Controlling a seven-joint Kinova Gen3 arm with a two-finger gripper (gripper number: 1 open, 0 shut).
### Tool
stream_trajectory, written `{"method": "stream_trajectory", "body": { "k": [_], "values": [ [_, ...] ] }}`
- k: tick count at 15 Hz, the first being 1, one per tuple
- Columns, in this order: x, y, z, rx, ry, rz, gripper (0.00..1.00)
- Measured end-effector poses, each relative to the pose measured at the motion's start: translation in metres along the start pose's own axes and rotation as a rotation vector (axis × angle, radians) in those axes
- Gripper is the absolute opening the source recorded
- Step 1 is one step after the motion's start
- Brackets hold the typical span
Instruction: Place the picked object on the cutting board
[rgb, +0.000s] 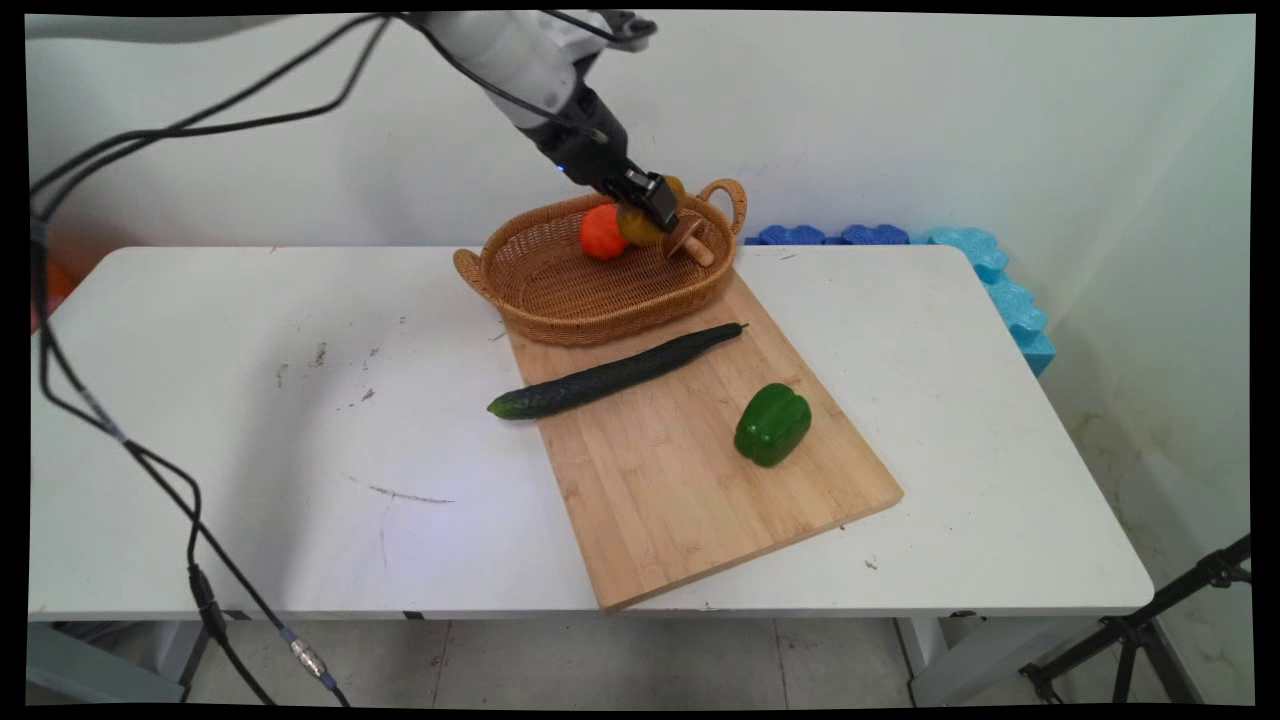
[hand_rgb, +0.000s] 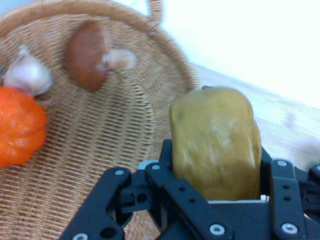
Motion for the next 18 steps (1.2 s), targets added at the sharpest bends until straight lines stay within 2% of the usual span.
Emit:
{"method": "stream_trajectory", "body": {
  "k": [4,8,11,14,18],
  "values": [
    [-0.034,0.019,-0.052,-0.102,0.014,0.122,0.0],
    [-0.086,0.034,-0.077,-0.186,-0.006,0.206,0.0],
    [-0.129,0.046,-0.075,-0.227,-0.036,0.255,0.0],
    [-0.166,0.057,-0.06,-0.248,-0.061,0.284,0.0],
    [-0.196,0.073,-0.026,-0.255,-0.068,0.295,0.0]
  ]
}}
